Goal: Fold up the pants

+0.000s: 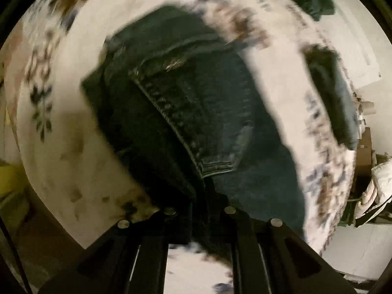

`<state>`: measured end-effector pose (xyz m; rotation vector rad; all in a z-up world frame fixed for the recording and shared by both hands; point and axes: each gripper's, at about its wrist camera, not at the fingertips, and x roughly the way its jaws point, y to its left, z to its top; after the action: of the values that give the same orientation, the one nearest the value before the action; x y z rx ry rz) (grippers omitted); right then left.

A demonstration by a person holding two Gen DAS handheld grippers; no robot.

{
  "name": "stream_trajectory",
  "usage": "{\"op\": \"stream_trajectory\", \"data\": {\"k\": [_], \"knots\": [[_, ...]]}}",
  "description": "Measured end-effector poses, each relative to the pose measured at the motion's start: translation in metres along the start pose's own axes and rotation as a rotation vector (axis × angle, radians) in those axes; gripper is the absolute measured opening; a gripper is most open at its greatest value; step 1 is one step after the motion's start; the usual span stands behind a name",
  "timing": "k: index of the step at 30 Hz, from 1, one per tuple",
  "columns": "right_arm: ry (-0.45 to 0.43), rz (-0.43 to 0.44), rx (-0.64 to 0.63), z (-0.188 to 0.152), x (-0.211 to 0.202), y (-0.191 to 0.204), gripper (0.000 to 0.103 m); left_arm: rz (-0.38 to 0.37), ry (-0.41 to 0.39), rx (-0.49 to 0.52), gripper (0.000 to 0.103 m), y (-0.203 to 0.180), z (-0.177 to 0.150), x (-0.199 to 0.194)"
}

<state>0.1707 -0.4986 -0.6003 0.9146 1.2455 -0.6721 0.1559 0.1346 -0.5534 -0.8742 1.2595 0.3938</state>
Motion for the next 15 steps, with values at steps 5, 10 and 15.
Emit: {"op": "stream_trajectory", "data": {"k": [5, 10, 15], "knots": [[0.143, 0.188, 0.193, -0.009, 0.031, -0.051, 0.069, 0.06, 0.082, -0.004, 0.024, 0.018, -0.016, 0.025], [0.021, 0.178, 0.157, -0.004, -0.025, -0.072, 0.069, 0.114, 0.083, 0.096, 0.073, -0.009, -0.037, 0.004], [-0.004, 0.139, 0.28, 0.034, -0.034, -0.114, 0.069, 0.136, 0.013, 0.334, 0.088, -0.082, -0.074, -0.006]]}}
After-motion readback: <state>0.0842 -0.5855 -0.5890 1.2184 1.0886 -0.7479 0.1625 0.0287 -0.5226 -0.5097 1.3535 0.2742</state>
